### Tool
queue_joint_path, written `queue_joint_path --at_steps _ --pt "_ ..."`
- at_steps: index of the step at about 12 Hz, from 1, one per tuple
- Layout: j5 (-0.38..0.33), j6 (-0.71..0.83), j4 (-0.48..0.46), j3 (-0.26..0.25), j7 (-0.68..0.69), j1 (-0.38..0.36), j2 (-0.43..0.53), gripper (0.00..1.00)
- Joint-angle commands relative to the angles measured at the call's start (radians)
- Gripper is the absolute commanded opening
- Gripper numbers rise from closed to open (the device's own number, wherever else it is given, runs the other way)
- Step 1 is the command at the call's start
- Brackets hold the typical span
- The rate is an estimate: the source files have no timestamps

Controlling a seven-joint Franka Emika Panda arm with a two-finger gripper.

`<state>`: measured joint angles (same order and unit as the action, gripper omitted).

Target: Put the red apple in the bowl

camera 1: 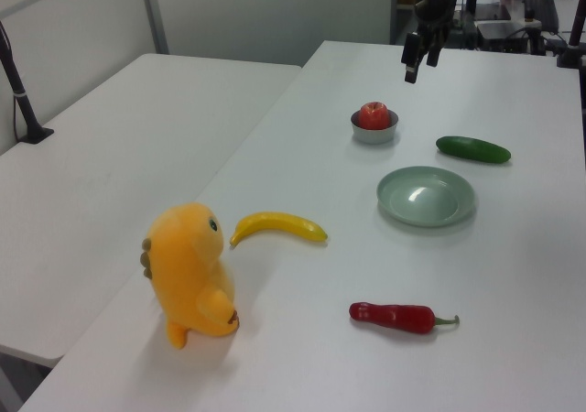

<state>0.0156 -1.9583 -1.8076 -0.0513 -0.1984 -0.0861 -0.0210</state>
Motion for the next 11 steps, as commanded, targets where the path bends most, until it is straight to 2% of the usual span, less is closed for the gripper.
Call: queue_joint_path --at_steps 1,3,4,11 --pt "-0.072 -0.004 -0.042 0.004 -0.007 -0.03 0.062 1.0" --pt "-0.077 0.002 -0.042 0.085 -0.027 -0.011 0.061 1.0" --pt "-0.077 0.004 -0.042 0.108 -0.048 -0.007 0.059 1.0" --pt "-0.052 0.102 -0.032 0.111 0.014 0.002 0.076 1.0"
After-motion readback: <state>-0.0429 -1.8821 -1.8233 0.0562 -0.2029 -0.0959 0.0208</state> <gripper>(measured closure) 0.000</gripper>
